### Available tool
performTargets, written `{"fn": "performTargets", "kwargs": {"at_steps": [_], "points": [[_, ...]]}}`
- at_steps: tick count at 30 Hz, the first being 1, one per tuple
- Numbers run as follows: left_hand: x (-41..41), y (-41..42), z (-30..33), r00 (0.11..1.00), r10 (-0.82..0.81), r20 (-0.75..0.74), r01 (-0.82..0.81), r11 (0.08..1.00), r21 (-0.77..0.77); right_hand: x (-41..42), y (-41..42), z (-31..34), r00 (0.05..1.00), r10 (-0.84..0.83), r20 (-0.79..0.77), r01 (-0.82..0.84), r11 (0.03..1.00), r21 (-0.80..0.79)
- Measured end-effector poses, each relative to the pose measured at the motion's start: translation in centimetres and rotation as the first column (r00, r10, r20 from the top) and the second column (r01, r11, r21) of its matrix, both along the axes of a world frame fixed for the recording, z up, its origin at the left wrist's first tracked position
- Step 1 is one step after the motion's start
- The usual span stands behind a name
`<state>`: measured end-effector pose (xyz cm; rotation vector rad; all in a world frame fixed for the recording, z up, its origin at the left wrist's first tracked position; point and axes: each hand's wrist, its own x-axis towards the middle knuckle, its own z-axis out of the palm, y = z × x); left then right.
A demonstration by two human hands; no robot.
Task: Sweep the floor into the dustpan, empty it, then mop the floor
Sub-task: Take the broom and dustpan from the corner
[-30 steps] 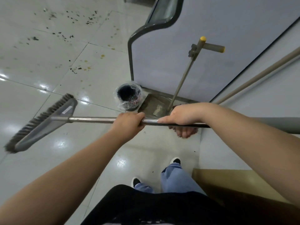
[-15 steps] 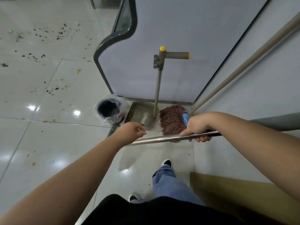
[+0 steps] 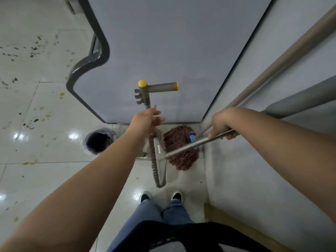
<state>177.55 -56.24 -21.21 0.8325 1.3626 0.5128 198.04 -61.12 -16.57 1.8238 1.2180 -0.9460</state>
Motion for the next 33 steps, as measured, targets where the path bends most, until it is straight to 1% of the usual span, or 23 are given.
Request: {"fn": "performTargets", "kwargs": {"at_steps": [3,5,8,10,12,14,18,24,27,28,30,31,33], "points": [[1.1,2.5,-0.2,0.999,0.039,0.022,-0.039,0.999,-0.022,-0.1,1.0,0.5,0.998,0.028,0.054,-0.025,0.999,-0.041],[2.1,3.6,-0.5,0.996,0.066,0.062,-0.060,0.994,-0.090,-0.3,1.1,1.3,0.996,0.033,0.088,-0.028,0.998,-0.057],[3.6,4.9,-0.6,0.986,0.113,0.124,-0.086,0.975,-0.204,-0.6,1.5,2.3,0.983,0.100,0.155,-0.092,0.994,-0.061],[4.2,5.8,-0.8,0.975,0.161,0.153,-0.118,0.959,-0.258,-0.6,1.9,2.5,0.975,0.113,0.192,-0.098,0.992,-0.084],[4.5,6.8,-0.8,0.949,0.238,0.208,-0.167,0.936,-0.311,-0.6,2.3,2.5,0.972,0.093,0.214,-0.077,0.994,-0.082],[4.7,7.6,-0.7,0.915,0.291,0.280,-0.181,0.915,-0.359,-0.6,2.5,2.4,0.969,0.063,0.239,-0.049,0.997,-0.062],[4.8,8.0,-0.4,0.835,0.373,0.404,-0.178,0.879,-0.443,-0.7,1.5,1.0,0.980,-0.042,0.193,0.051,0.998,-0.042],[2.3,6.1,-0.6,0.872,0.268,0.408,-0.091,0.910,-0.404,-0.8,-1.1,-1.1,0.960,-0.235,0.155,0.242,0.970,-0.030],[0.1,3.8,-0.3,0.914,0.199,0.352,-0.056,0.925,-0.376,-0.4,-2.4,-1.8,0.943,-0.302,0.138,0.310,0.950,-0.042],[-0.6,2.6,-0.3,0.928,0.176,0.328,-0.047,0.929,-0.367,-0.4,-3.0,-2.0,0.945,-0.299,0.130,0.310,0.948,-0.074],[-2.0,0.1,-0.3,0.944,0.160,0.287,-0.050,0.933,-0.357,-0.5,-4.5,-2.6,0.967,-0.213,0.140,0.229,0.967,-0.114],[-2.7,-1.2,-0.4,0.946,0.169,0.275,-0.067,0.937,-0.344,-0.6,-5.2,-3.0,0.975,-0.164,0.150,0.182,0.977,-0.113],[-3.9,-3.7,-0.4,0.931,0.229,0.284,-0.132,0.937,-0.322,-0.8,-7.0,-3.7,0.978,-0.122,0.170,0.142,0.984,-0.108]]}}
